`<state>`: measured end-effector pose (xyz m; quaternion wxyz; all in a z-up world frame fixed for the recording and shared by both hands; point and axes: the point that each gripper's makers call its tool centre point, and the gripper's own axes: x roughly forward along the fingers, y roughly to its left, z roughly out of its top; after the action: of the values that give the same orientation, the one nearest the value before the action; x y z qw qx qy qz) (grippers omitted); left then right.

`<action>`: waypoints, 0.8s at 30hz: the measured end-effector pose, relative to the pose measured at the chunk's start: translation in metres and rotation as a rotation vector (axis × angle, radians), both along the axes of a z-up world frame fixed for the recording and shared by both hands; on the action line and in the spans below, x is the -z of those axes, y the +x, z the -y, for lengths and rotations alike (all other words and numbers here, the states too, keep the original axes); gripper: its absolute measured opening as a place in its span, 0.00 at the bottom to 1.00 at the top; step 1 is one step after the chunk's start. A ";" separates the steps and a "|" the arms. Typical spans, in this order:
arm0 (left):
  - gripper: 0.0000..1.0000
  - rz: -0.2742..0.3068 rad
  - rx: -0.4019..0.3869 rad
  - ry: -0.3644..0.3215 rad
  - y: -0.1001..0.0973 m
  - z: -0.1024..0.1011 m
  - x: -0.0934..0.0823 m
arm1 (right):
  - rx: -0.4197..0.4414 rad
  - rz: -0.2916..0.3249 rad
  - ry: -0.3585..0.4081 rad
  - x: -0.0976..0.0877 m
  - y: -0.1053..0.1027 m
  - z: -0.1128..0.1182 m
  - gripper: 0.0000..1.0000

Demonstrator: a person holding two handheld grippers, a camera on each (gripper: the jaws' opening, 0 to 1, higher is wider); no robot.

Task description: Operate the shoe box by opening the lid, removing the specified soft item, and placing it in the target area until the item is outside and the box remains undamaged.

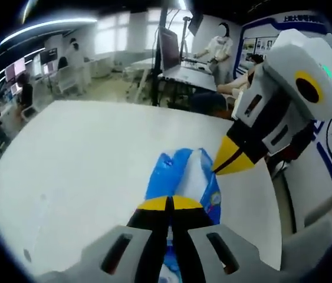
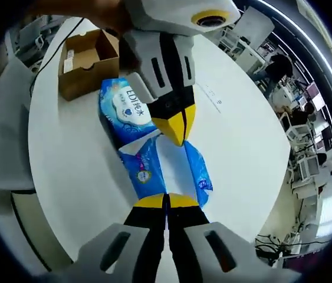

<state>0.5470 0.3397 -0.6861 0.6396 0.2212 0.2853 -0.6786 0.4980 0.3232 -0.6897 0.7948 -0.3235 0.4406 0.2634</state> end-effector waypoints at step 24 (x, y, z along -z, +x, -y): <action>0.00 -0.048 -0.011 0.050 0.008 0.009 0.057 | 0.045 0.000 -0.020 0.051 0.005 0.011 0.00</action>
<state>0.5547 0.3310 -0.7428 0.6307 0.2193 0.3188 -0.6727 0.5025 0.3121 -0.7404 0.7974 -0.3212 0.4505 0.2410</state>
